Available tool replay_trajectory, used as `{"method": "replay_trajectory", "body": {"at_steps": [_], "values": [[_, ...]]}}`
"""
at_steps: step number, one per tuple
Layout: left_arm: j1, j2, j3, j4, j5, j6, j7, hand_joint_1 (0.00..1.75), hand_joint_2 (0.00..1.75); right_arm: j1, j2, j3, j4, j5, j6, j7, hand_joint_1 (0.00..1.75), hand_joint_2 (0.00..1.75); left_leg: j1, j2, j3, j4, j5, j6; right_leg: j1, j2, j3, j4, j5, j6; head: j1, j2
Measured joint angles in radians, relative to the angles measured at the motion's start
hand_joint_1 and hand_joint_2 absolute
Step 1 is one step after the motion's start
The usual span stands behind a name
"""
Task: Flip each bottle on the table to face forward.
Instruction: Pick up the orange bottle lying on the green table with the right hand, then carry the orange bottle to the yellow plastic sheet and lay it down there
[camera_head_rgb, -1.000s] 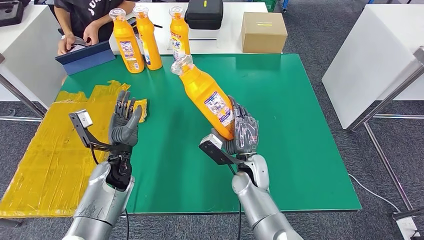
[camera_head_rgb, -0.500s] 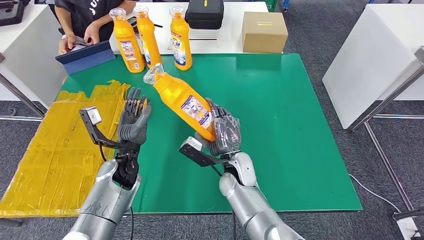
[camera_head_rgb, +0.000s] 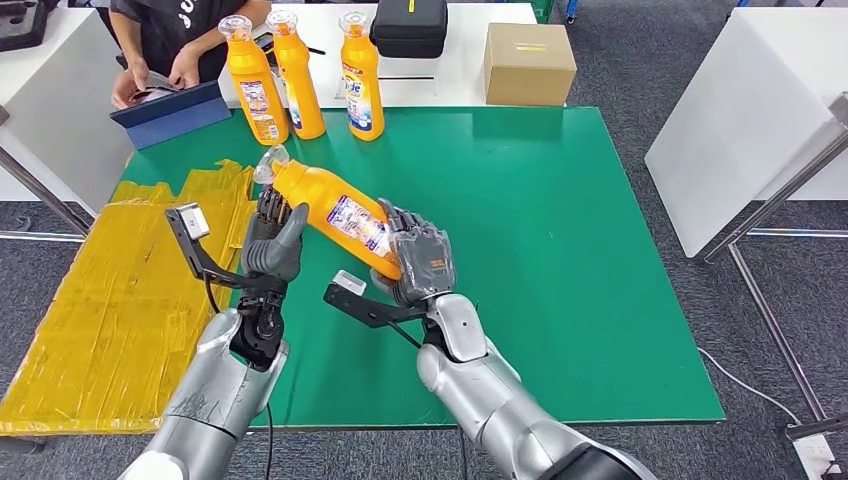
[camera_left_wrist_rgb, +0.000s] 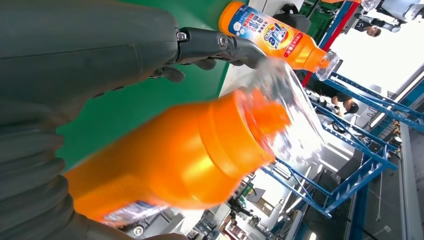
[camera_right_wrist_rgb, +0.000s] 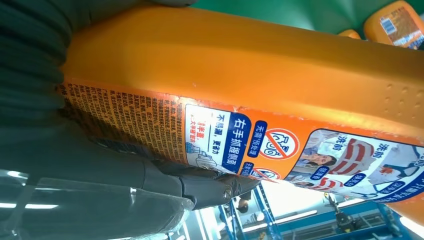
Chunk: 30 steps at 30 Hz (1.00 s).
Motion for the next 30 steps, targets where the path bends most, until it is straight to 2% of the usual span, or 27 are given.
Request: {"method": "replay_trajectory", "body": {"at_steps": [11,20,30], "values": [[-0.011,-0.008,-0.002,0.026,0.008,-0.006,0.003,0.00,1.75,-0.028,0.000,0.050,0.050,0.046,-0.002,0.049,1.75,1.75,0.000,0.000,0.000,0.000,0.000,0.000,0.000,0.000,0.000,0.000,0.000,0.000,0.000,0.000],[-0.024,-0.010,-0.004,0.047,0.027,-0.009,0.003,0.00,1.75,-0.041,0.000,0.118,0.071,0.017,-0.007,0.072,1.75,1.75,0.000,0.000,0.000,0.000,0.000,0.000,0.000,0.000,0.000,0.000,0.000,0.000,0.000,0.000],[-0.028,-0.011,-0.004,0.065,0.037,-0.021,-0.001,0.00,1.75,-0.052,0.000,0.169,0.071,-0.011,-0.010,0.046,1.75,1.75,0.000,0.000,0.000,0.000,0.000,0.000,0.000,0.000,0.000,0.000,0.000,0.000,0.000,0.000]]}}
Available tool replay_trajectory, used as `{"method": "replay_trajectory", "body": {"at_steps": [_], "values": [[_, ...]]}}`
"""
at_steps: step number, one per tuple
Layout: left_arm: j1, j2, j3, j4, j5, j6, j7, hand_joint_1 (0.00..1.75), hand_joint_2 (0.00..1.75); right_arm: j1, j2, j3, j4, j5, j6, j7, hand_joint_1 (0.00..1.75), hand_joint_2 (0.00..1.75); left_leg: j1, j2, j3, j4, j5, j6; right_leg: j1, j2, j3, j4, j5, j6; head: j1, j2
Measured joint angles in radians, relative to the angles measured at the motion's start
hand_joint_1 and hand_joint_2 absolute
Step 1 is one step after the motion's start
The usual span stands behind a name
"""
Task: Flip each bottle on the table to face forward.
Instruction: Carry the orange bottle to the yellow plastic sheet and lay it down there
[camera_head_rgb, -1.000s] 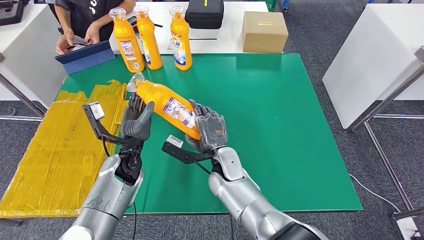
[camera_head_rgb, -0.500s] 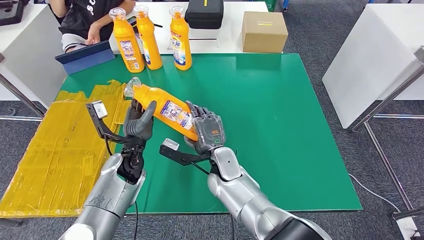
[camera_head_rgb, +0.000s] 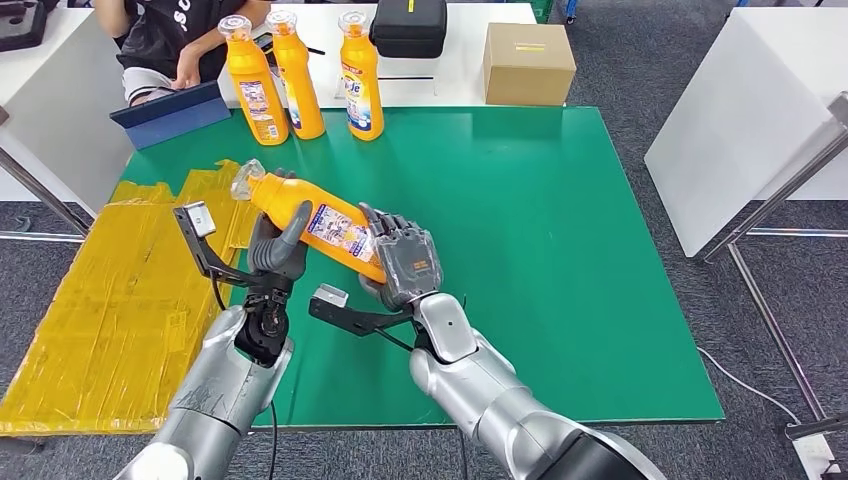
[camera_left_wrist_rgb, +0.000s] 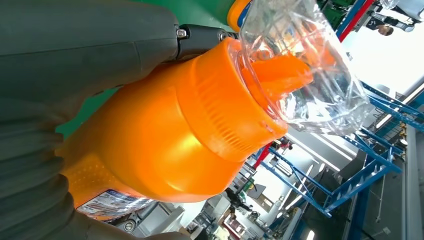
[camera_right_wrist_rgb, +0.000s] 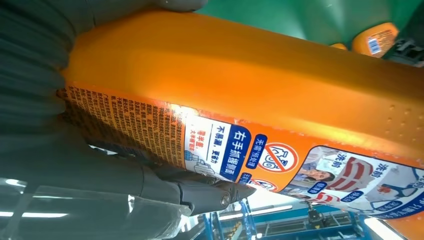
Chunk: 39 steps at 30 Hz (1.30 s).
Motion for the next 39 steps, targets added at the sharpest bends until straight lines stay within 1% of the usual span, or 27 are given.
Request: {"method": "replay_trajectory", "body": {"at_steps": [5,13,19,20,21,23,24,25,28,39], "values": [[0.004,-0.002,0.000,0.001,-0.003,-0.008,-0.006,0.00,1.75,-0.008,0.000,0.050,-0.009,-0.057,-0.001,-0.043,1.75,1.75,0.000,0.000,0.000,0.000,0.000,0.000,0.000,0.000,0.000,0.000,0.000,0.000,0.000,0.000],[0.010,-0.003,0.000,0.001,-0.005,-0.012,-0.012,0.00,1.75,-0.013,0.000,0.092,-0.028,-0.082,-0.001,-0.065,1.75,1.75,0.000,0.000,0.000,0.000,0.000,0.000,0.000,0.000,0.000,0.000,0.000,0.000,0.000,0.000],[0.016,-0.003,0.006,0.001,-0.005,-0.017,-0.030,0.00,1.75,-0.012,-0.002,0.136,-0.035,-0.134,-0.001,-0.064,1.75,1.75,0.000,0.000,0.000,0.000,0.000,0.000,0.000,0.000,0.000,0.000,0.000,0.000,0.000,0.000],[0.018,-0.003,0.007,0.000,-0.005,-0.015,-0.037,0.14,1.75,-0.013,-0.003,0.145,-0.035,-0.142,-0.001,-0.063,1.75,1.75,0.000,0.000,0.000,0.000,0.000,0.000,0.000,0.000,0.000,0.000,0.000,0.000,0.000,0.000],[0.020,-0.003,0.008,-0.002,-0.005,-0.014,-0.044,0.42,1.75,-0.013,-0.003,0.154,-0.035,-0.148,-0.001,-0.061,1.75,1.75,0.000,0.000,0.000,0.000,0.000,0.000,0.000,0.000,0.000,0.000,0.000,0.000,0.000,0.000],[0.026,-0.003,0.010,-0.010,-0.006,-0.011,-0.058,1.25,1.75,-0.016,-0.004,0.171,-0.035,-0.160,-0.001,-0.058,1.75,1.75,0.000,0.000,0.000,0.000,0.000,0.000,0.000,0.000,0.000,0.000,0.000,0.000,0.000,0.000],[0.031,-0.003,0.011,-0.016,-0.006,-0.009,-0.064,1.53,1.75,-0.018,-0.005,0.180,-0.035,-0.166,-0.001,-0.057,1.75,1.75,0.000,0.000,0.000,0.000,0.000,0.000,0.000,0.000,0.000,0.000,0.000,0.000,0.000,0.000],[0.035,-0.003,0.013,-0.022,-0.006,-0.008,-0.069,1.69,1.75,-0.020,-0.005,0.188,-0.035,-0.171,-0.001,-0.056,1.75,1.75,0.000,0.000,0.000,0.000,0.000,0.000,0.000,0.000,0.000,0.000,0.000,0.000,0.000,0.000],[0.047,-0.003,0.017,-0.041,-0.006,-0.006,-0.077,1.75,1.75,-0.025,-0.006,0.206,-0.035,-0.181,-0.001,-0.056,1.75,1.75,0.000,0.000,0.000,0.000,0.000,0.000,0.000,0.000,0.000,0.000,0.000,0.000,0.000,0.000],[0.070,-0.003,0.028,-0.082,-0.015,-0.008,-0.078,1.75,1.75,-0.031,-0.006,0.230,-0.034,-0.186,-0.001,-0.057,1.75,1.75,0.000,0.000,0.000,0.000,0.000,0.000,0.000,0.000,0.000,0.000,0.000,0.000,0.000,0.000]]}}
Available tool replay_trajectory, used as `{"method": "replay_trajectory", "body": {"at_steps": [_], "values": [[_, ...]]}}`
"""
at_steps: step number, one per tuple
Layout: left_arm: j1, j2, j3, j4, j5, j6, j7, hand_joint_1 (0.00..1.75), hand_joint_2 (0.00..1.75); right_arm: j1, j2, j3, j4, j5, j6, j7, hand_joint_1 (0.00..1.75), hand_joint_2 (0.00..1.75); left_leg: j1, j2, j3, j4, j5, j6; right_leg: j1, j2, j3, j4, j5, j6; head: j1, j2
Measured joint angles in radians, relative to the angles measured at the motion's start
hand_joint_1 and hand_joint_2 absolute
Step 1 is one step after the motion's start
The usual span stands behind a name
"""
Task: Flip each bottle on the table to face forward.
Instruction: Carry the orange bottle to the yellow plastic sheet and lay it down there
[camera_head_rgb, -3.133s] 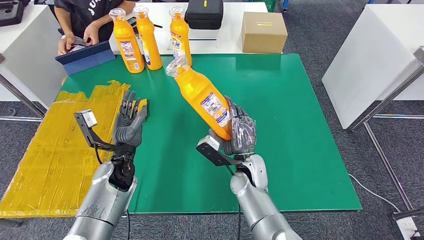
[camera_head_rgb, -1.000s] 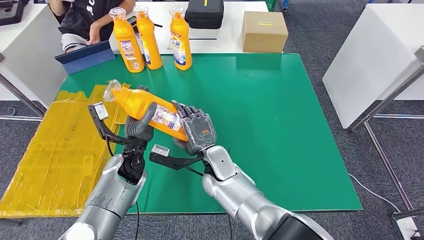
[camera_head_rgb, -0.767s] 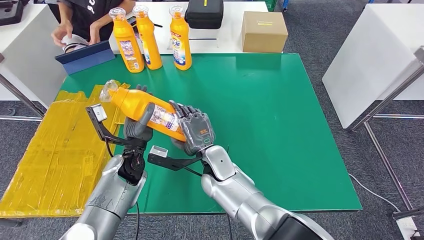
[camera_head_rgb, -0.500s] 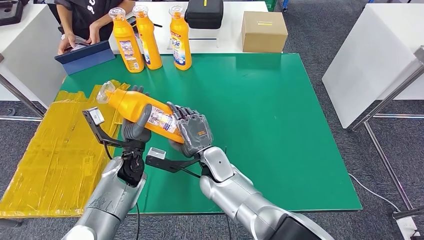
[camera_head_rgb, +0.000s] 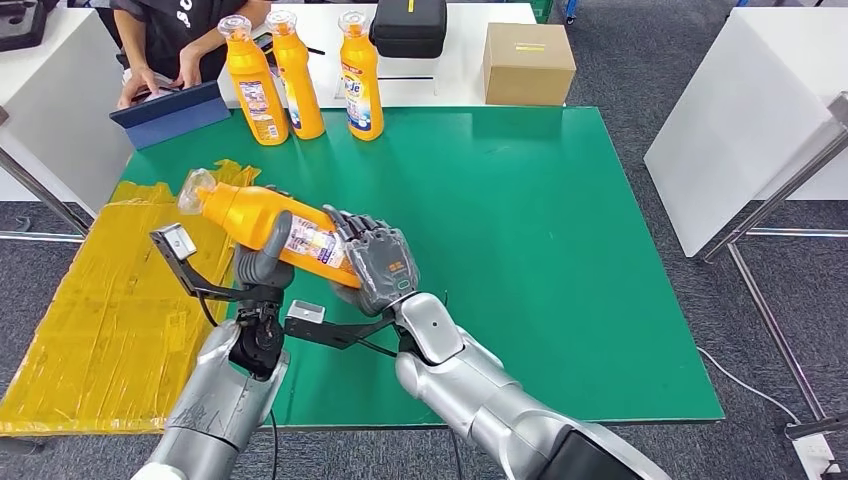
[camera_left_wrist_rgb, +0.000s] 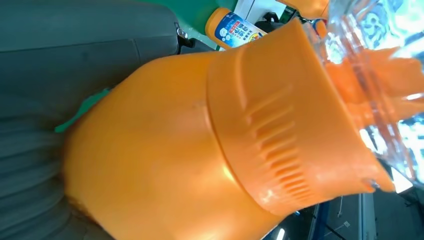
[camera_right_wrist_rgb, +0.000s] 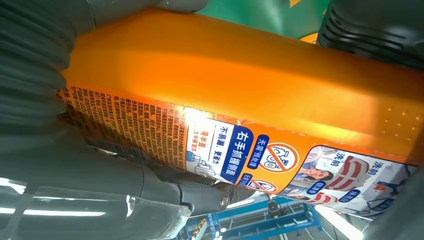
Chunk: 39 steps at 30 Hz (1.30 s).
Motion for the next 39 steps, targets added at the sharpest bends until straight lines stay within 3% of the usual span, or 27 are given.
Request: {"method": "replay_trajectory", "body": {"at_steps": [11,12,15,16,18,21,25,28,33,39], "values": [[0.015,0.000,0.008,-0.024,-0.015,-0.007,-0.008,1.75,1.75,0.001,0.000,0.002,0.000,-0.002,0.000,-0.008,1.74,1.75,0.000,0.000,0.000,0.000,0.000,0.000,0.000,0.000,0.000,0.000,0.000,0.000,0.000,0.000],[0.016,0.000,0.009,-0.028,-0.015,-0.006,-0.008,1.75,1.75,0.001,0.000,0.003,0.000,-0.006,0.000,-0.009,1.64,1.75,0.000,0.000,0.000,0.000,0.000,0.000,0.000,0.000,0.000,0.000,0.000,0.000,0.000,0.000],[0.022,0.000,0.011,-0.040,-0.017,-0.005,-0.008,1.75,1.75,0.001,0.000,0.004,0.000,-0.021,0.000,-0.018,0.33,1.75,0.000,0.000,0.000,0.000,0.000,0.000,0.000,0.000,0.000,0.000,0.000,0.000,0.000,0.000],[0.023,0.000,0.012,-0.045,-0.019,-0.005,-0.009,1.75,1.75,0.003,0.000,0.004,0.000,-0.028,0.000,-0.025,0.00,1.75,0.000,0.000,0.000,0.000,0.000,0.000,0.000,0.000,0.000,0.000,0.000,0.000,0.000,0.000],[0.025,0.000,0.014,-0.057,-0.023,-0.003,-0.010,1.75,1.75,0.011,0.000,0.004,0.000,-0.070,0.002,-0.054,0.00,1.75,0.000,0.000,0.000,0.000,0.000,0.000,0.000,0.000,0.000,0.000,0.000,0.000,0.000,0.000],[0.027,0.001,0.017,-0.075,-0.029,0.002,-0.011,1.75,1.75,0.025,0.001,0.012,0.000,-0.236,0.031,-0.137,0.00,1.75,0.000,0.000,0.000,0.000,0.000,0.000,0.000,0.000,0.000,0.000,0.000,0.000,0.000,0.000],[0.037,0.005,0.032,-0.095,-0.036,0.010,-0.023,1.75,1.75,0.037,0.004,0.017,-0.003,-0.540,0.143,-0.288,0.00,1.75,0.000,0.000,0.000,0.000,0.000,0.000,0.000,0.000,0.000,0.000,0.000,0.000,0.000,0.000],[0.046,0.013,0.050,-0.111,-0.044,0.016,-0.034,1.75,1.75,0.060,-0.001,-0.009,-0.026,-0.655,0.225,-0.361,0.00,1.75,0.000,0.000,0.000,0.000,0.000,0.000,0.000,0.000,0.000,0.000,0.000,0.000,0.000,0.000],[0.050,0.028,0.087,-0.138,-0.095,0.067,-0.079,1.75,1.75,0.154,-0.040,-0.092,-0.184,-0.696,0.271,-0.395,0.00,1.75,0.000,0.000,0.000,0.000,0.000,0.000,0.000,0.000,0.000,0.000,0.000,0.000,0.000,0.000],[0.053,0.050,0.114,-0.166,-0.277,0.204,-0.156,1.75,1.75,0.285,-0.132,-0.175,-0.479,-0.598,0.226,-0.379,0.00,1.75,0.000,0.000,0.000,0.000,0.000,0.000,0.000,0.000,0.000,0.000,0.000,0.000,0.000,0.000]]}}
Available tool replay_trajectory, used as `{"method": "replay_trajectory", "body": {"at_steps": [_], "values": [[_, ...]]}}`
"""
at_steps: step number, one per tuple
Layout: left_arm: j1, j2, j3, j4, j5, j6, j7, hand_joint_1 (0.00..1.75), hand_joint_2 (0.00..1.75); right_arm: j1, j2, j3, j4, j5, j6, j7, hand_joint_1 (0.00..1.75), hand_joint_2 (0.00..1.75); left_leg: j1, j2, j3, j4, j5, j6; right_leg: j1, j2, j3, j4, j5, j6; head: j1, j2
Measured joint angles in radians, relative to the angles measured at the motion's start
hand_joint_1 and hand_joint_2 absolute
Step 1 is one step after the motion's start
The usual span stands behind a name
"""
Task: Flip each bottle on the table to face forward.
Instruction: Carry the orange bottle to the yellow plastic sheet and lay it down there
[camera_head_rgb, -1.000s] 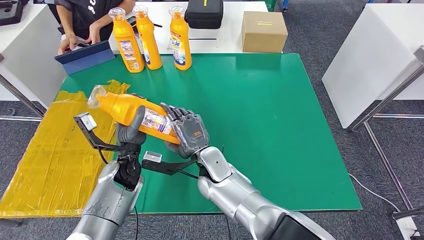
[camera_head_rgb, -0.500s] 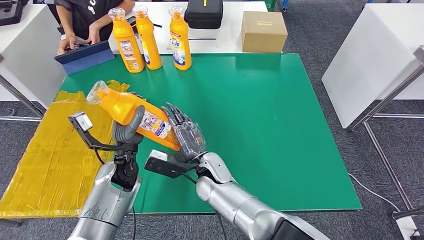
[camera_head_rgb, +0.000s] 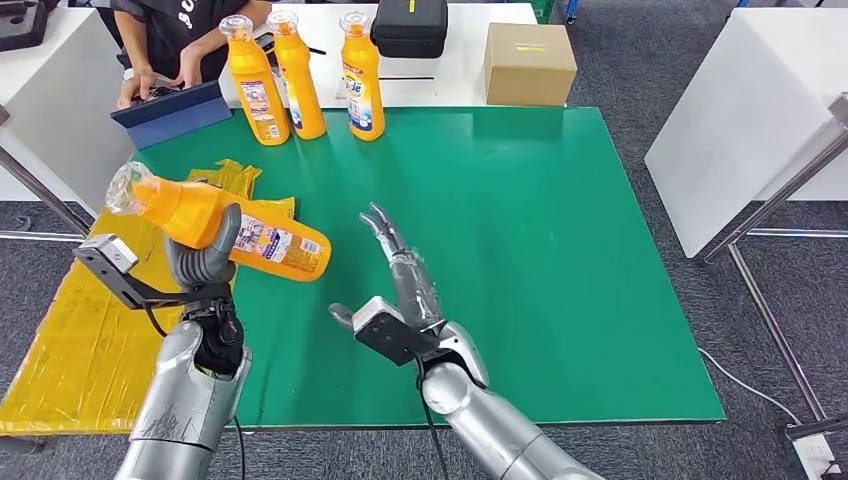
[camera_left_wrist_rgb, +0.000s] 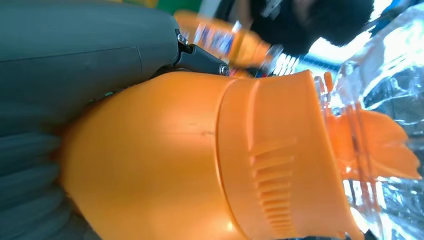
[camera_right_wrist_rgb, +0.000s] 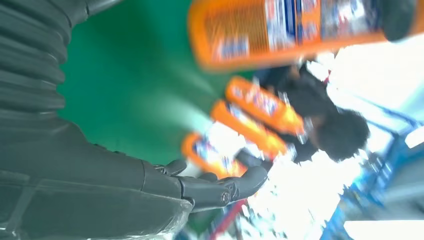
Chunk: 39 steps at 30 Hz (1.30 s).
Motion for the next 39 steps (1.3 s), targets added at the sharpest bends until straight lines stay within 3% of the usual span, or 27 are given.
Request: {"method": "replay_trajectory", "body": {"at_steps": [7,11,15,20,24,28,32,35,39], "values": [[0.058,0.044,-0.009,-0.079,-0.441,0.223,-0.088,1.75,1.75,0.176,-0.125,-0.108,-0.332,0.115,-0.025,0.057,0.00,1.75,-0.001,0.000,-0.001,0.000,-0.001,0.001,0.000,0.000,0.000,0.000,0.000,0.000,0.000,0.000],[0.099,0.079,-0.037,-0.107,-0.721,0.324,-0.091,1.75,1.75,0.245,-0.177,-0.182,-0.463,0.111,-0.029,0.059,0.00,1.75,-0.001,0.000,0.000,0.000,-0.002,0.000,0.000,0.000,0.000,-0.001,0.000,0.000,0.000,0.000],[0.116,0.115,-0.059,-0.091,-0.887,0.421,-0.091,1.75,1.75,0.298,-0.216,-0.255,-0.555,0.083,-0.033,0.055,0.00,1.75,-0.001,0.000,0.000,0.000,-0.002,0.000,-0.001,0.000,0.000,-0.001,0.000,0.000,0.000,0.000],[0.116,0.146,-0.069,-0.051,-0.993,0.493,-0.084,1.75,1.75,0.334,-0.246,-0.314,-0.618,0.074,-0.047,0.047,0.00,1.75,0.000,0.000,0.002,0.000,-0.002,0.000,-0.001,0.000,-0.002,-0.001,0.000,0.000,0.000,0.000],[0.100,0.176,-0.075,0.030,-1.218,0.592,-0.084,1.75,1.75,0.363,-0.268,-0.374,-0.670,0.090,-0.070,0.055,0.00,1.75,0.000,0.000,0.002,0.000,-0.002,0.000,-0.001,0.000,-0.002,-0.001,0.000,0.000,0.000,0.000],[0.097,0.180,-0.009,0.080,-1.560,0.611,-0.092,1.75,1.75,0.406,-0.278,-0.452,-0.722,0.130,-0.061,0.062,0.00,1.75,0.000,0.001,0.001,0.000,-0.002,0.000,0.000,0.000,-0.002,-0.001,0.000,0.000,0.000,0.000],[0.096,0.179,0.040,0.102,-1.623,0.612,-0.085,1.75,1.75,0.430,-0.280,-0.491,-0.751,0.138,-0.060,0.061,0.00,1.75,0.000,0.001,0.001,0.000,-0.002,0.000,0.000,0.000,-0.003,-0.001,0.000,0.000,0.000,0.000],[0.096,0.181,0.050,0.111,-1.706,0.612,-0.027,1.75,1.75,0.439,-0.280,-0.504,-0.763,0.150,-0.066,0.061,0.00,1.75,0.000,0.000,0.001,0.000,-0.002,0.000,0.000,0.000,-0.004,-0.001,0.000,0.000,0.000,0.000],[0.076,0.224,-0.045,0.152,-1.825,0.612,0.249,1.75,1.75,0.448,-0.280,-0.518,-0.770,0.159,-0.079,0.061,0.00,1.75,0.000,0.000,0.001,0.000,-0.002,0.000,0.000,0.000,-0.004,-0.001,0.000,0.000,0.000,0.000]]}}
